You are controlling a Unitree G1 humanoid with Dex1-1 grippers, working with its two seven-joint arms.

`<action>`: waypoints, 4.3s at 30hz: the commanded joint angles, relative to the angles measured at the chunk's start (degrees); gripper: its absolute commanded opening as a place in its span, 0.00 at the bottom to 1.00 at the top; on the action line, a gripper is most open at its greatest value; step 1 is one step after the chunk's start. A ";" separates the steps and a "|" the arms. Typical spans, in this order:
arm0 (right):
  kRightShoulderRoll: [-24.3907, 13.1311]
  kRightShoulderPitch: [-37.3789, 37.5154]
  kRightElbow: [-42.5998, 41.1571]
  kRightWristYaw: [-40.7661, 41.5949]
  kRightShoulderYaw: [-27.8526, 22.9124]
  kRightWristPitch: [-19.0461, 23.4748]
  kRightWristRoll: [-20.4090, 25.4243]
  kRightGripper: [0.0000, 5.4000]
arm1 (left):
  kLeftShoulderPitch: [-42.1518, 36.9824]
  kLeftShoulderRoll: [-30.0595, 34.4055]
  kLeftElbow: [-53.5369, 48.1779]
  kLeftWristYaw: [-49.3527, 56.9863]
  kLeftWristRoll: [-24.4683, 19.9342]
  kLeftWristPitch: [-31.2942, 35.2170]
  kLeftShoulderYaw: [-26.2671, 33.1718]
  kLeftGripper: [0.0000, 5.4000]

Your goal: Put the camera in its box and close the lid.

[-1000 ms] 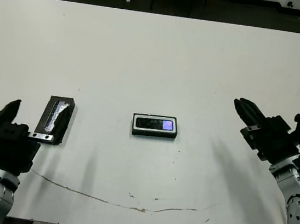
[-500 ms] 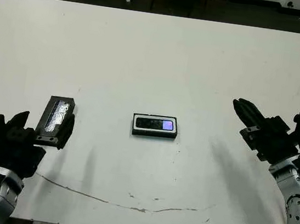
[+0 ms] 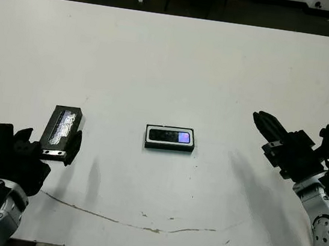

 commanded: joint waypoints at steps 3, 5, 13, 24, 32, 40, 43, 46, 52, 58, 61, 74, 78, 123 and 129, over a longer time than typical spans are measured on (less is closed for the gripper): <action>0.02 0.86 0.80 0.22 0.14 -0.21 -0.35 0.00 | 0.39 1.01 2.73 -0.82 2.03 0.20 -1.03 1.00; 0.02 0.85 0.99 0.47 0.15 -0.40 -0.31 0.00 | 0.38 1.21 3.54 -1.39 2.70 -0.23 -1.26 1.00; 0.31 0.89 0.53 0.07 0.18 0.08 0.36 0.00 | -0.17 1.42 4.95 -2.71 3.71 0.45 -1.37 1.00; 0.12 1.09 0.40 0.16 0.25 -0.05 0.09 0.00 | -0.95 0.36 7.23 -5.30 0.30 1.68 0.25 1.00; 0.44 1.17 0.32 -0.31 0.11 0.77 0.86 0.00 | -1.12 1.12 9.37 -6.75 0.72 0.28 -0.62 1.00; 0.02 1.34 0.09 -0.52 0.27 0.83 0.66 0.00 | -0.86 0.31 11.57 -6.89 1.09 -1.80 -0.92 1.00; 0.23 1.34 0.10 -0.69 0.08 1.22 1.17 0.00 | -0.39 1.25 12.20 -7.49 2.32 -3.30 -1.95 1.00; 0.01 1.41 0.00 -0.61 0.18 1.21 1.19 0.00 | -0.53 1.02 13.22 -8.02 2.10 -4.13 -1.78 1.00; -0.11 1.48 -0.11 -1.29 0.28 1.39 0.76 0.00 | -0.08 -1.65 13.46 -6.25 0.98 -4.56 -0.51 1.00; -0.20 1.49 0.39 -0.85 0.32 0.73 0.36 0.00 | -0.27 -1.61 16.53 -7.24 1.37 -7.00 -0.72 1.00; -0.18 1.47 0.46 -0.86 0.33 0.78 0.18 0.00 | -0.01 -1.57 16.59 -7.01 1.28 -7.02 -0.76 1.00; 0.09 1.64 0.32 -0.26 0.06 0.88 0.43 0.00 | -1.18 -1.03 24.06 -9.82 1.72 -12.30 -0.50 1.00; 0.07 1.82 -0.05 -0.78 0.05 1.14 0.20 0.00 | -1.51 0.89 25.59 -10.32 4.72 -14.30 -2.22 1.00; 0.17 1.94 1.94 1.07 -0.61 -0.47 0.85 0.00 | -6.31 12.04 40.23 -21.73 3.21 -7.37 -7.89 0.98; 0.17 2.12 1.67 0.68 -0.58 -0.38 0.65 0.00 | -6.75 19.25 39.27 -23.37 13.70 -16.46 -14.42 0.75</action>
